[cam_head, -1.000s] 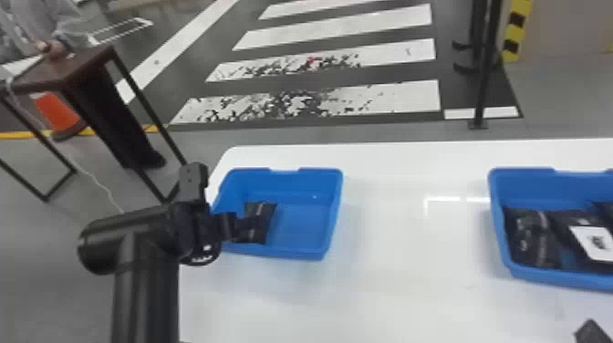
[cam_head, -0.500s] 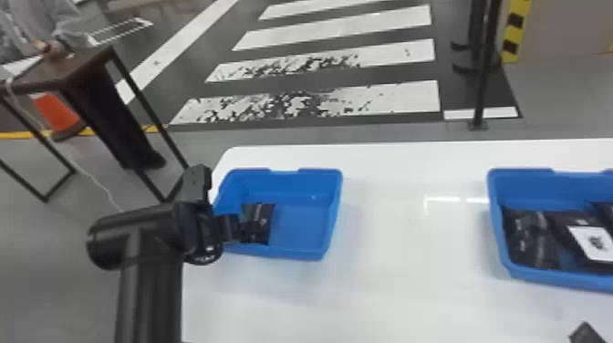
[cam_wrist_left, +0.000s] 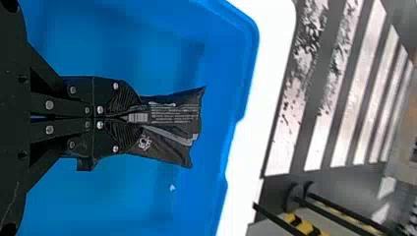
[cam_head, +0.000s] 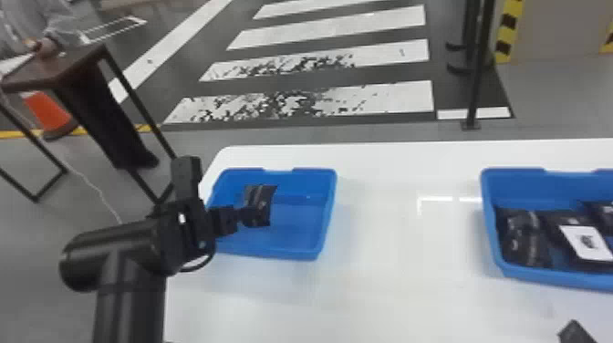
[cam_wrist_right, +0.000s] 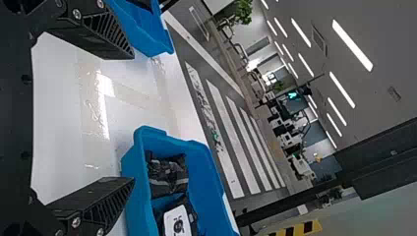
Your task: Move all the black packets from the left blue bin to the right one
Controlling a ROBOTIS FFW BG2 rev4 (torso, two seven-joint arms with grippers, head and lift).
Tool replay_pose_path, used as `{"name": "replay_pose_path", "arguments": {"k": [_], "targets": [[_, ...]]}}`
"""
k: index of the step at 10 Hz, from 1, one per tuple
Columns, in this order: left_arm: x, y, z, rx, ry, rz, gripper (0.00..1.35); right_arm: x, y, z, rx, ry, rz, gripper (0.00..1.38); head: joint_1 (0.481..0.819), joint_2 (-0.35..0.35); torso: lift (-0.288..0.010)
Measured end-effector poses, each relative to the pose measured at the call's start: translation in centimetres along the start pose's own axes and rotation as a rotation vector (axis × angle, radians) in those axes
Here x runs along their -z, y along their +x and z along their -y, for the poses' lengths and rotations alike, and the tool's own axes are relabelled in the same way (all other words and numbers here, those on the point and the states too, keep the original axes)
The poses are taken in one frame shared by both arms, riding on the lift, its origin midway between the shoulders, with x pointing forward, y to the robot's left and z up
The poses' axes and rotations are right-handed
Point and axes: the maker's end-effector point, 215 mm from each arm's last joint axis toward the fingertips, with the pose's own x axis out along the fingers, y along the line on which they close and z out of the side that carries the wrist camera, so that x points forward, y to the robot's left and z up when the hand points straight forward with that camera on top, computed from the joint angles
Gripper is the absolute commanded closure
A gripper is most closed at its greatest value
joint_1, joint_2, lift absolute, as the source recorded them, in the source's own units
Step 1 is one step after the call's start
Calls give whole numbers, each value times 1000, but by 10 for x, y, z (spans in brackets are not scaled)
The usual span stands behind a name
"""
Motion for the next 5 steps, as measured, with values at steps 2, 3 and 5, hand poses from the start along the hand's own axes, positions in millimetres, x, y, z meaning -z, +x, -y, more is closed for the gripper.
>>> {"name": "replay_pose_path", "arguments": {"k": [2,3,5], "targets": [[-6,-16,49,142,21,69,1202,-3,6,-5,-31,-2,4,147,695,262,-140],[-4,-24,83,234,41,99,1202,-6,13,-10,-56,-6,5,147,695,219,-140],[19,-42,153,406,63,104,1202,-14,28,-18,-107,-14,5,145,695,134,-140]]}}
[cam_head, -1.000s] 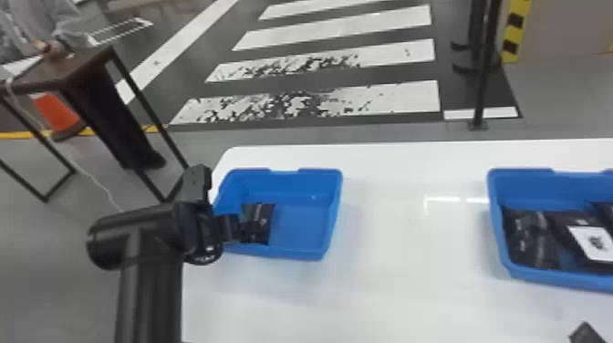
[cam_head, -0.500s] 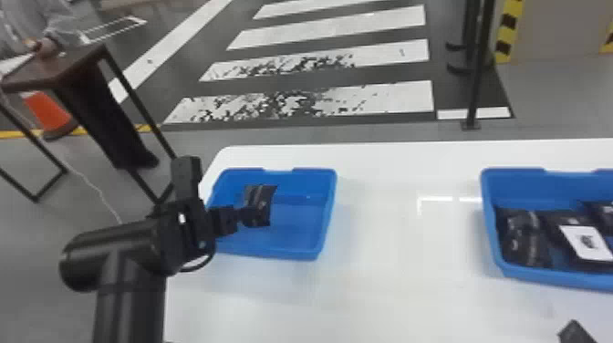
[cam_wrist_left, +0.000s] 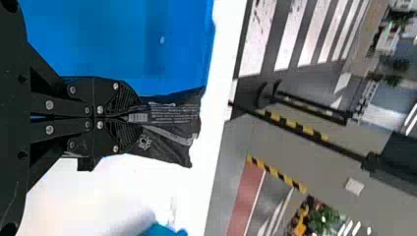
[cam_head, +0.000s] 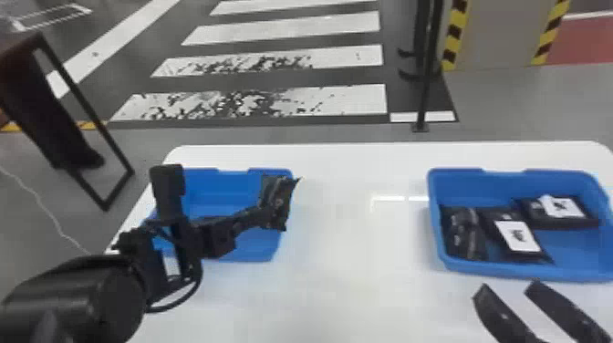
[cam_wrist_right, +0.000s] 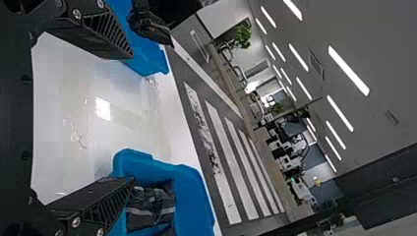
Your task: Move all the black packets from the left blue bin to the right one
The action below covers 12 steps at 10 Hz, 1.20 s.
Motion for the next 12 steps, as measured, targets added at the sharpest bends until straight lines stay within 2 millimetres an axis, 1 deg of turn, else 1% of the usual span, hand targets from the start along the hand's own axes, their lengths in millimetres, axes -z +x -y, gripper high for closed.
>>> {"name": "replay_pose_path", "arguments": {"k": [1,4,5,7,8,9,10,11,12], "targets": [[9,-1,28,55,8,-3,1202,-4,9,-2,-27,-3,2,145,695,114,-140],[31,-5,91,171,41,-31,1202,-24,41,-1,-98,-22,33,142,695,32,-140],[35,-6,116,222,47,-37,1202,-26,52,-3,-119,-19,27,145,695,19,-140],[39,-7,170,342,46,-39,1202,-22,73,-27,-198,26,8,145,695,-16,-140],[40,-7,193,393,46,-39,1202,-20,81,-39,-232,45,4,145,695,-27,-140],[42,-7,211,433,48,-44,1202,-19,87,-46,-254,61,1,142,695,-38,-140],[46,-7,225,464,48,-57,1204,-19,92,-50,-266,68,-1,140,695,-44,-140],[51,-8,236,490,48,-71,1204,-23,96,-52,-276,63,5,154,695,-56,-140],[55,-9,244,509,46,-83,1202,-29,99,-55,-285,55,13,450,695,-67,-140]]}}
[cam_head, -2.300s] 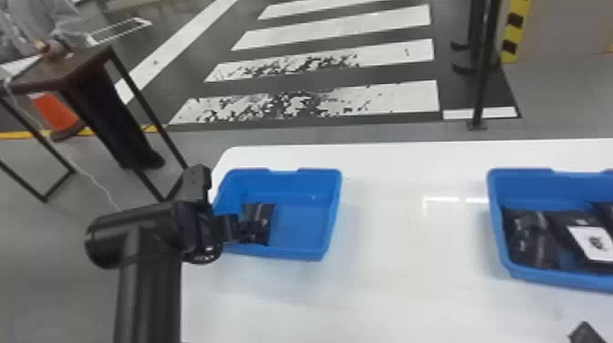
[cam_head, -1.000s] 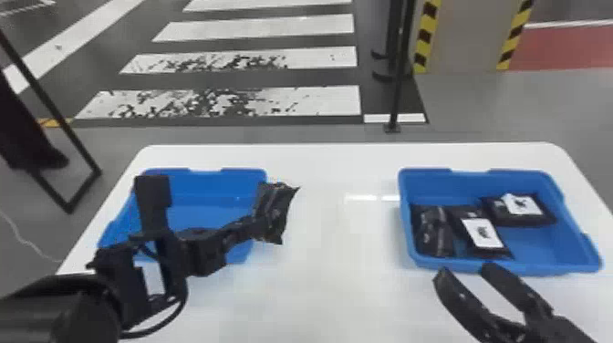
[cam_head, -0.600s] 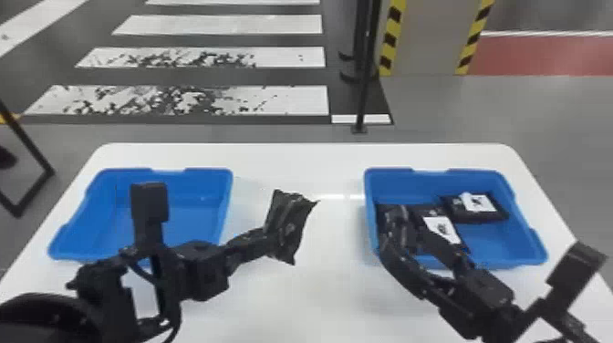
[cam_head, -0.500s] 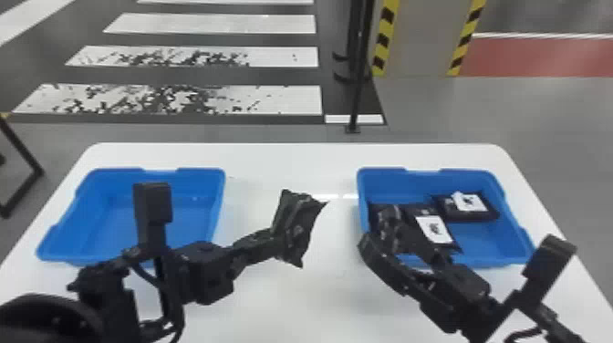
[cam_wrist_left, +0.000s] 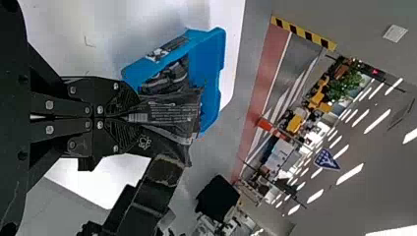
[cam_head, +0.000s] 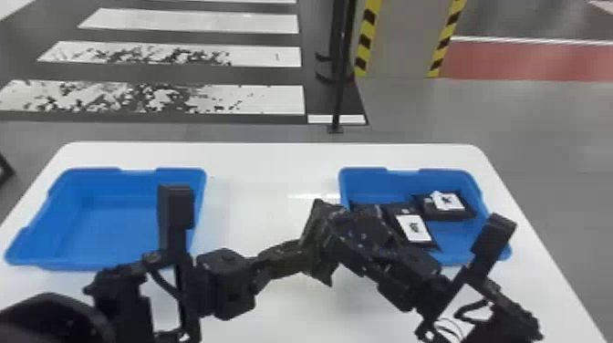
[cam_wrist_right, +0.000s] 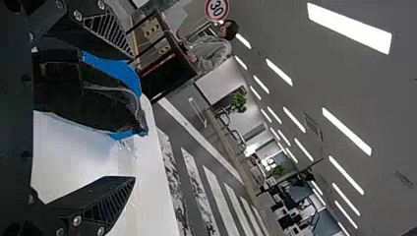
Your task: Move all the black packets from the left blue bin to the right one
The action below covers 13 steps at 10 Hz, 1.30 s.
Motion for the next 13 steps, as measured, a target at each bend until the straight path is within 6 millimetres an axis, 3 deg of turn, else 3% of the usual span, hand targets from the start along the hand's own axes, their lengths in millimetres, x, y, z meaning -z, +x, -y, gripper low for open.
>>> {"name": "replay_pose_path", "arguments": {"k": [1,2,4,5,6,7,8,10,11,13], "targets": [[2,2,5,13,-3,-7,1202,0,4,-1,-10,3,-1,1019,695,-73,-140],[3,4,8,21,-4,-9,1202,6,6,-2,-15,25,-18,1245,695,-73,-140],[1,5,11,29,-3,-7,1184,6,7,-1,-15,44,-11,1282,695,-72,-140],[2,5,13,36,-7,-7,920,1,7,-1,-14,40,8,1282,695,-77,-140],[4,5,15,42,-17,-7,449,-2,7,-1,-15,43,18,1282,695,-82,-140],[10,2,14,40,-36,-5,170,-2,8,0,-14,53,23,1282,695,-82,-140],[15,-3,11,33,-56,6,91,-3,9,4,-11,59,26,1282,695,-76,-140],[16,-25,3,-3,-73,54,133,-16,9,28,24,40,40,1282,695,-68,-140],[5,-38,0,-29,-52,106,134,-28,4,50,64,21,54,1282,695,-74,-140],[-22,-59,-8,-74,-1,233,136,-58,-17,114,185,-38,79,1282,695,-126,-140]]}}
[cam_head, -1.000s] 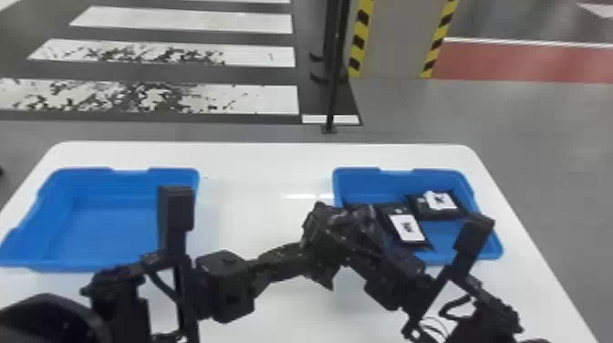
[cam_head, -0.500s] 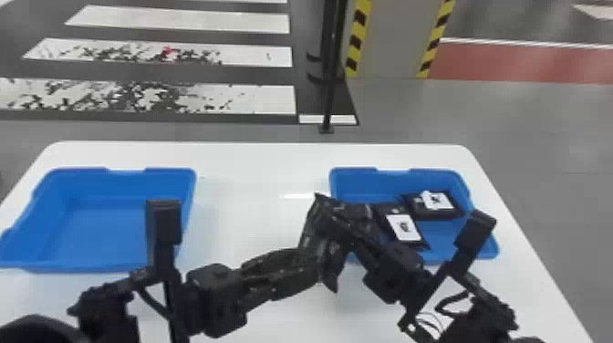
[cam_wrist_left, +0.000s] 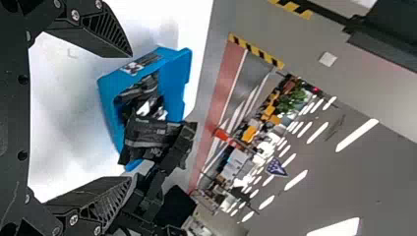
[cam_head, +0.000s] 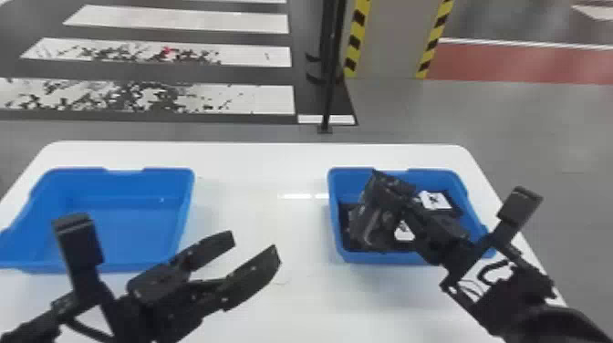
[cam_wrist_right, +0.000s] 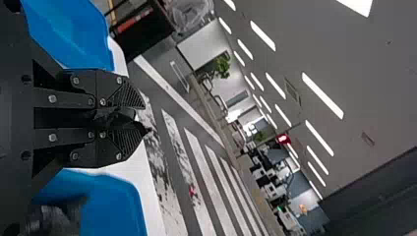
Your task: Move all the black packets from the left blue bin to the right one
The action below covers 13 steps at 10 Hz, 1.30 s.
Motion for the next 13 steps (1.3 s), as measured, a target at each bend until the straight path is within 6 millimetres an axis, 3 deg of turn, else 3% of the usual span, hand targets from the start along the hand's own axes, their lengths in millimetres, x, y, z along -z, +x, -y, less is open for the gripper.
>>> {"name": "replay_pose_path", "arguments": {"k": [3,4,5,6,7,8,9,11,13], "targets": [[-40,-38,-29,-110,55,167,136,-20,9,88,135,-79,-32,1262,695,-136,-140],[-47,-45,-35,-129,62,192,137,-21,16,108,163,-86,-47,978,695,-134,-140],[-49,-46,-35,-132,60,203,137,-19,17,126,192,-75,-56,558,695,-143,-140],[-51,-48,-35,-133,60,214,137,-19,9,142,228,-81,-61,262,695,-152,-140],[-55,-52,-37,-143,66,233,139,-19,-5,151,272,-107,-65,114,695,-168,-140],[-58,-61,-45,-176,80,251,140,-18,-22,148,307,-138,-54,117,695,-173,-140],[-58,-75,-60,-236,107,255,140,-18,-40,133,320,-182,-29,117,695,-155,-140],[-52,-116,-93,-386,164,248,140,-7,-73,93,323,-262,-6,119,695,-78,-140],[-39,-152,-114,-504,240,203,140,2,-106,59,338,-328,-4,121,695,-23,-140]]}}
